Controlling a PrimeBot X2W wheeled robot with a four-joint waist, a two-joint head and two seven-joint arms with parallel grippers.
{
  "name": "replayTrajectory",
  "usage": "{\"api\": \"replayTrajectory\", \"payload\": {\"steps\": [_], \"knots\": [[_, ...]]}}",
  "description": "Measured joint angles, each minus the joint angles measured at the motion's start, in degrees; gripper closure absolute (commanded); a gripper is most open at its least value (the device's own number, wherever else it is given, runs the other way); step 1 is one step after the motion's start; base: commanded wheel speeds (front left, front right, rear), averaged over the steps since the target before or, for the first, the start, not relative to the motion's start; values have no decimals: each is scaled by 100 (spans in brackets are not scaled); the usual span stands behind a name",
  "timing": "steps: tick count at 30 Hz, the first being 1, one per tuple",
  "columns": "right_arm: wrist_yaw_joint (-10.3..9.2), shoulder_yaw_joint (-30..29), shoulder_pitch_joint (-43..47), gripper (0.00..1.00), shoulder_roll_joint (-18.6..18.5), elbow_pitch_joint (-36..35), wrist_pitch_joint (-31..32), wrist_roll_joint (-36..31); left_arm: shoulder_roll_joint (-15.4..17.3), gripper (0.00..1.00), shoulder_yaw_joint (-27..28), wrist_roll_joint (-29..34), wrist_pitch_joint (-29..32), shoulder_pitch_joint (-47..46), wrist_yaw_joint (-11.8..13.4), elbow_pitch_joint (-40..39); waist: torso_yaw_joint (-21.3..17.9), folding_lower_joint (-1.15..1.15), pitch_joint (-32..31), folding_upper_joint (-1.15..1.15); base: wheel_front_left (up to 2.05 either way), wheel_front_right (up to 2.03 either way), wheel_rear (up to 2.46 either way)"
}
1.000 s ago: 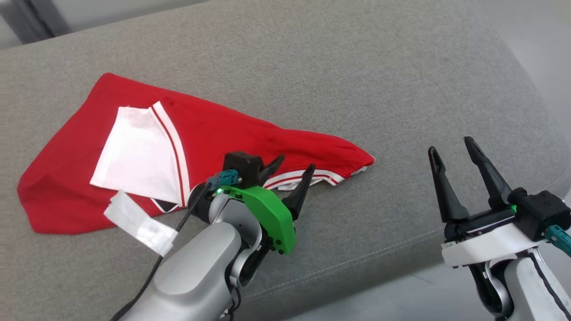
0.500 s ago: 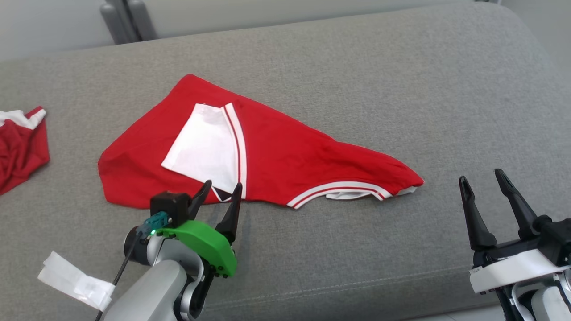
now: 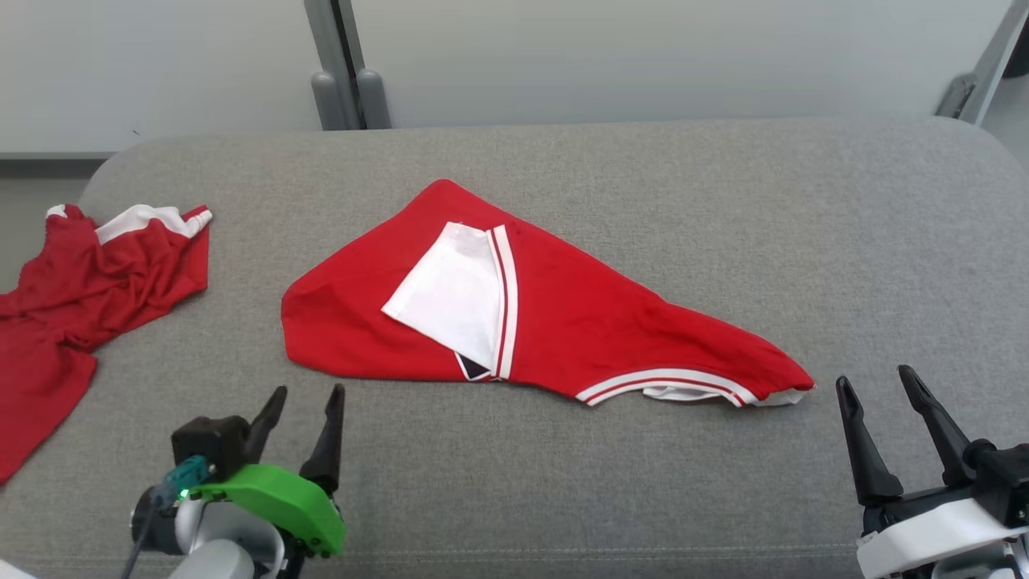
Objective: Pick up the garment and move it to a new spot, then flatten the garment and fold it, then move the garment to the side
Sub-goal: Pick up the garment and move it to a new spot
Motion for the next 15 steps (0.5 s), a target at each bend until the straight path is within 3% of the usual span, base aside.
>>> {"api": "replayTrajectory", "payload": {"steps": [6,15], "knots": [[0,-30,131,0,27,12,0,-1,198,0,893,294,-3,444,44,-572,44,0,-228,0,0,0,0],[-1,-164,299,0,57,14,0,-1,180,0,1840,698,-11,1395,44,-1122,-305,0,-275,0,0,0,0]]}}
